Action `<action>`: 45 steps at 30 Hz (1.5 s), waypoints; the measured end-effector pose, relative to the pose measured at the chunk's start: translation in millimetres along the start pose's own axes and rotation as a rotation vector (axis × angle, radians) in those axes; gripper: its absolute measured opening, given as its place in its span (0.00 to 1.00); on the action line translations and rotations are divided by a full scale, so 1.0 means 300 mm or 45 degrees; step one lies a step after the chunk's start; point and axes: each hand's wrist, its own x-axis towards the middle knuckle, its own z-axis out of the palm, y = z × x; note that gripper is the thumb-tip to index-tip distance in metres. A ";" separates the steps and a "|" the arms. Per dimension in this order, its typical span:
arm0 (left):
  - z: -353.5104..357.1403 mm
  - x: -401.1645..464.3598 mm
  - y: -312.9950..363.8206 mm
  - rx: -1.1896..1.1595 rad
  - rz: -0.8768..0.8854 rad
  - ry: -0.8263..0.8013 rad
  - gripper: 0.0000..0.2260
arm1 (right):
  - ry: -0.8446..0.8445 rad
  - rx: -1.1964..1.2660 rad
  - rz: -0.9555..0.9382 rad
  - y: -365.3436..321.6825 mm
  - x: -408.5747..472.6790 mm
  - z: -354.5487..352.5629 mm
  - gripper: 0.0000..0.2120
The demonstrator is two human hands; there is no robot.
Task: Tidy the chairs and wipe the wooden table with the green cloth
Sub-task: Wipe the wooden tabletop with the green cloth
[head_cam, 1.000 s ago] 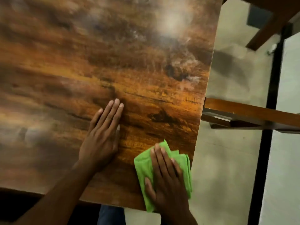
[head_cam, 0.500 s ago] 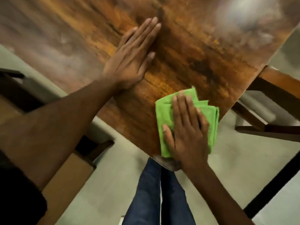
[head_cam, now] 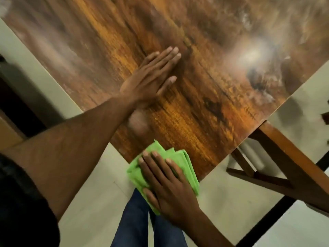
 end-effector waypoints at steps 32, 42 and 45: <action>0.247 -0.361 0.662 0.103 -1.456 0.442 0.28 | 0.071 -0.107 -0.245 0.531 0.205 -0.132 0.34; 0.092 -0.477 0.610 -1.261 -1.435 1.086 0.23 | 0.012 0.020 -0.127 0.249 0.034 -0.040 0.34; 0.045 -0.491 0.600 -1.321 -1.476 1.023 0.22 | -0.046 0.089 -0.193 0.082 -0.055 0.027 0.34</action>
